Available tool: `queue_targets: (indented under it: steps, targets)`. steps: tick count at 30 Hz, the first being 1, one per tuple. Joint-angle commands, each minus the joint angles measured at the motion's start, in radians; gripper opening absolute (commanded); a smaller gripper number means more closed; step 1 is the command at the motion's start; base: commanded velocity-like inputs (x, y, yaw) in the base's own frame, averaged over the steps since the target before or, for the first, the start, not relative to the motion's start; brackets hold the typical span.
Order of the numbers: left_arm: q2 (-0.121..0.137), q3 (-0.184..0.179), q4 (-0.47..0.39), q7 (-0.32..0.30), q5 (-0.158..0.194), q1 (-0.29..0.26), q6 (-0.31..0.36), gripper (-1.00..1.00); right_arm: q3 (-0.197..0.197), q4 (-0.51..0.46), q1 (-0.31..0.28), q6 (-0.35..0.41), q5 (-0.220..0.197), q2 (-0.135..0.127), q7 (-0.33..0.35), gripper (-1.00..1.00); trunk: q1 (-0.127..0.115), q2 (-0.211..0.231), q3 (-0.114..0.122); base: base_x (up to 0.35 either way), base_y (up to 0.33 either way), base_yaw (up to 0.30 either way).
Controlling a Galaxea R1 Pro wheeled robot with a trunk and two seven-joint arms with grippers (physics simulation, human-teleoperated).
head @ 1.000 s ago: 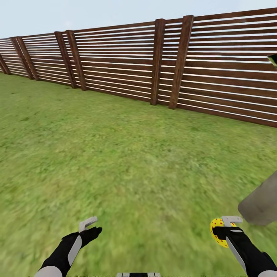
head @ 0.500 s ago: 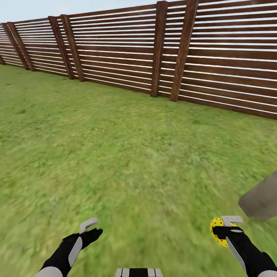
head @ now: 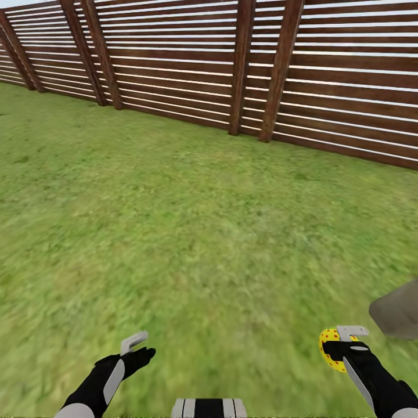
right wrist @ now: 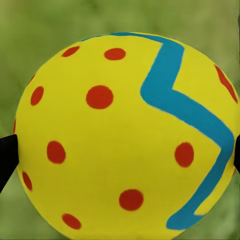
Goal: Take the three Easter eggs out of the wicker basket on the lawn in the garden, then place them on the lawn next to a single tree (choose any tree) so that all three eggs are next to the same tree and none are left in the basket.
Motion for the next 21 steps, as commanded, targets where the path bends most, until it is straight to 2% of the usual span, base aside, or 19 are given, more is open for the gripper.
queue_targets:
  steps: [1, 21]
  targets:
    - [-0.001, 0.007, -0.002, -0.003, 0.006, 0.0, 0.007, 1.0, 0.002, -0.002, 0.0, 0.005, -0.007, 0.0, -0.005, -1.0, 0.0, -0.001, -0.005, 0.001, 0.0, 0.0]
    - [-0.001, 0.009, -0.002, -0.004, 0.005, 0.0, 0.006, 1.0, 0.003, -0.002, 0.0, 0.005, -0.007, 0.001, -0.006, -1.0, 0.009, -0.005, -0.082, 0.0, 0.0, 0.0]
